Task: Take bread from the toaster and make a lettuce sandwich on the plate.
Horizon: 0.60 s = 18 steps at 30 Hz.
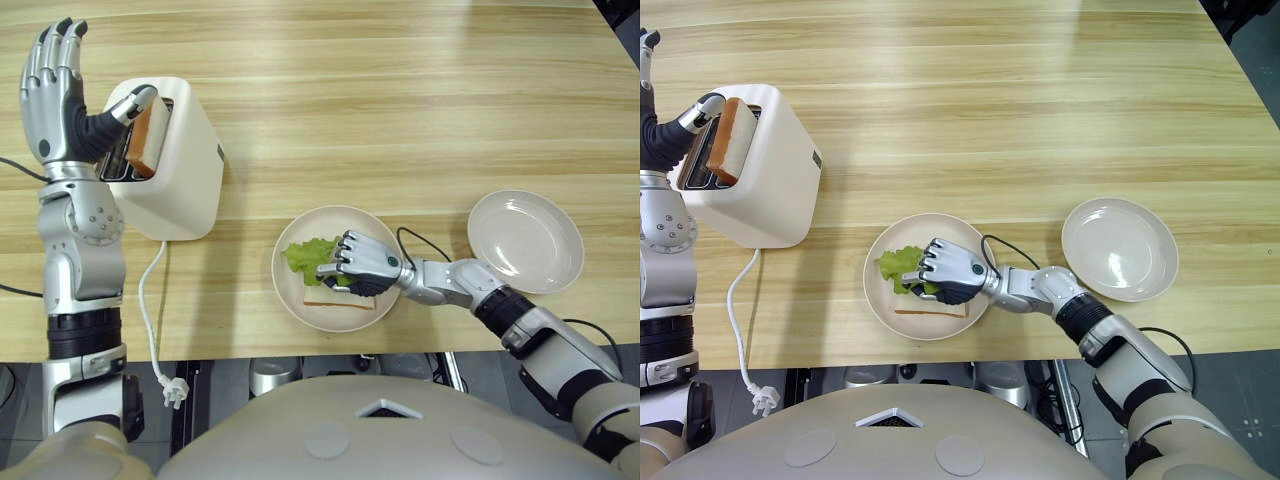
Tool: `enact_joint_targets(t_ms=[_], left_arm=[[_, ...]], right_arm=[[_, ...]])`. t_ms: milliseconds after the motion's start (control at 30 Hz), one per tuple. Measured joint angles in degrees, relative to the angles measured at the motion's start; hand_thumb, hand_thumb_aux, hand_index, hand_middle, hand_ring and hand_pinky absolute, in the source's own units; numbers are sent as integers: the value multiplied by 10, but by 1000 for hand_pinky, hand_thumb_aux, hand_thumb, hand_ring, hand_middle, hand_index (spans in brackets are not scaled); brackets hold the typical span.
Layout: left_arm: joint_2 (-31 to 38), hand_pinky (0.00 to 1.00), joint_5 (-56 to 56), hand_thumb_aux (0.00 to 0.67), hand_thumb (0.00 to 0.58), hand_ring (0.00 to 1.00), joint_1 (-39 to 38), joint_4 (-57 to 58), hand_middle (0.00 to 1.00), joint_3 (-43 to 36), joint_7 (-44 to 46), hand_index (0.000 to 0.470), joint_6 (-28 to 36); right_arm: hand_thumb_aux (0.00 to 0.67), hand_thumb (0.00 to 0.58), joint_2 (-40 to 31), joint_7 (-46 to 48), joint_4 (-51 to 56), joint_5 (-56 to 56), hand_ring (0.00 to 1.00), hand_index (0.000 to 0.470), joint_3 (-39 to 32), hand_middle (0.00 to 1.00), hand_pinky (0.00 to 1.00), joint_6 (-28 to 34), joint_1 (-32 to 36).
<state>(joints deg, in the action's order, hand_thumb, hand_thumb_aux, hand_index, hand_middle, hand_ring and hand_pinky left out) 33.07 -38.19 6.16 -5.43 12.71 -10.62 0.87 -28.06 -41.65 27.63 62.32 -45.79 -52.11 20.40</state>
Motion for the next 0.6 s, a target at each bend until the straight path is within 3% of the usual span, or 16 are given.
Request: enact_joint_targets(t_ms=[267, 300, 333, 367, 400, 600], left_arm=[[0, 0, 0, 0, 0, 0, 0, 0, 0, -2, -1, 0, 0], [0, 0, 0, 0, 0, 0, -1, 0, 0, -3, -1, 0, 0], [0, 0, 0, 0, 0, 0, -1, 0, 0, -5, -1, 0, 0], [0, 0, 0, 0, 0, 0, -1, 0, 0, -6, -1, 0, 0], [0, 0, 0, 0, 0, 0, -1, 0, 0, -6, -1, 0, 0], [1, 0, -2, 0, 0, 0, -1, 4, 0, -7, -10, 0, 2]], right_arm=[[665, 580, -6, 14, 19, -5, 1000, 456, 1, 1000, 1000, -3, -9], [431, 506, -7, 17, 23, -5, 557, 296, 1, 557, 557, -2, -10], [239, 340, -8, 19, 26, -5, 188, 164, 2, 188, 188, -1, -10], [18, 31, -10, 22, 31, -6, 27, 13, 2, 27, 27, -1, -10], [0, 0, -12, 24, 33, -6, 0, 0, 2, 0, 0, -1, -10], [0, 0, -17, 30, 31, -9, 0, 0, 14, 0, 0, -3, -19]])
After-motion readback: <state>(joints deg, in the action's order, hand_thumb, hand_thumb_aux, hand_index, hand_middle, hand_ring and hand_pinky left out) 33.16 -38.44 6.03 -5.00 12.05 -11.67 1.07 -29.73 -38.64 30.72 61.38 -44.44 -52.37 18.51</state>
